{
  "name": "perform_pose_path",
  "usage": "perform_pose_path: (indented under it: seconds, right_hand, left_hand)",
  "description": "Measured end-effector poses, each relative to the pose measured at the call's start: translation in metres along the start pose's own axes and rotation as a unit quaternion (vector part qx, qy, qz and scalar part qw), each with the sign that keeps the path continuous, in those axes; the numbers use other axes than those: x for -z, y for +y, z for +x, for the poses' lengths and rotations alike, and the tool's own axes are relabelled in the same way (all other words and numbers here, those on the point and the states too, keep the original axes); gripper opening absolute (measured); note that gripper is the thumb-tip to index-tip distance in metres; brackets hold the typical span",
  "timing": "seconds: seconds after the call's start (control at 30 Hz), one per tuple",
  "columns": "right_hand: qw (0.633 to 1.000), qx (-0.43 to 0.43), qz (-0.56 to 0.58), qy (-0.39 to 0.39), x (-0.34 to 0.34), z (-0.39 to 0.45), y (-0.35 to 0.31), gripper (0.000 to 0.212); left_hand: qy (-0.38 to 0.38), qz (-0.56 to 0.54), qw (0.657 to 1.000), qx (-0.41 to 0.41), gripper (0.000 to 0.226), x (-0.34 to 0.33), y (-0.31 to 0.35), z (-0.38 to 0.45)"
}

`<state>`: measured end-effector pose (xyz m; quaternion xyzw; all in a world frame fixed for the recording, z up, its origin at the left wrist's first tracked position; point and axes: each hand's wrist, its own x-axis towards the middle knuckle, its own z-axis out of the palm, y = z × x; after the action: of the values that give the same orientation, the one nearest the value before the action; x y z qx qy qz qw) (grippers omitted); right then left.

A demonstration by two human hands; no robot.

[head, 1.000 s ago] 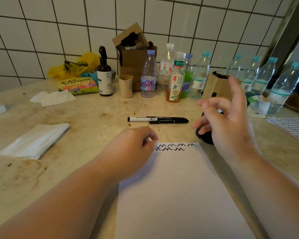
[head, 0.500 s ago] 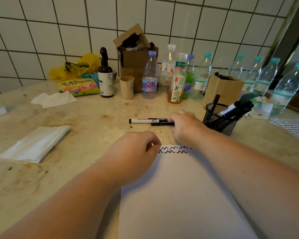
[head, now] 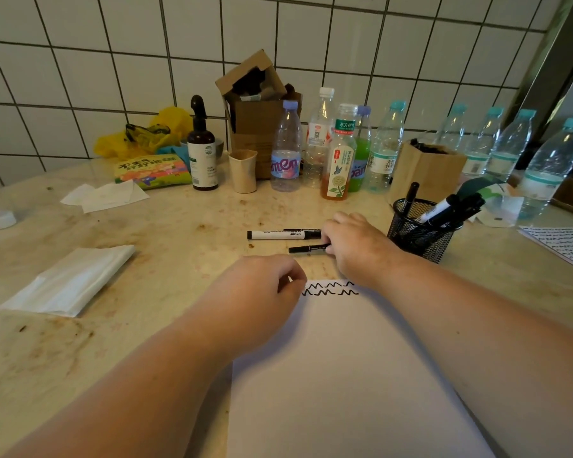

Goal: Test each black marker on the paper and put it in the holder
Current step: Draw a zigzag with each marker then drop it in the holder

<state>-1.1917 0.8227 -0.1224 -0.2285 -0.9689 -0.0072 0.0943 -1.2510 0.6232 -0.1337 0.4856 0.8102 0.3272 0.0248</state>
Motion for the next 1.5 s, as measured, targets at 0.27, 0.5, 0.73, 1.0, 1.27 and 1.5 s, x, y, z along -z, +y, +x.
perform_pose_path:
  seconds: [0.27, 0.5, 0.73, 1.0, 1.27, 1.5]
  right_hand:
    - [0.871, -0.053, 0.485, 0.052, 0.041, -0.072, 0.003, 0.005]
    - [0.695, 0.009, 0.718, 0.017, 0.029, -0.104, 0.001, 0.004]
    - [0.709, 0.066, 0.702, -0.025, 0.027, -0.108, 0.002, 0.022]
    - [0.632, 0.061, 0.769, 0.066, 0.043, -0.107, 0.040, 0.013]
    - [0.779, -0.195, 0.585, 0.112, 0.021, -0.092, 0.033, 0.027]
    - [0.774, -0.262, 0.570, 0.080, 0.016, -0.090, 0.032, 0.011]
  left_hand:
    - [-0.012, -0.005, 1.000, 0.003, 0.016, 0.002, 0.000, -0.001]
    - [-0.039, -0.028, 0.997, -0.063, 0.036, 0.003, 0.009, -0.005]
    - [-0.123, -0.062, 0.988, -0.076, 0.033, 0.007, 0.017, -0.008]
    - [-0.300, -0.369, 0.879, 0.032, 0.038, 0.038, 0.012, -0.015]
    - [-0.089, 0.060, 0.993, 0.057, 0.041, 0.008, 0.002, -0.004]
    - [-0.086, 0.115, 0.989, 0.038, 0.047, 0.004, -0.002, -0.005]
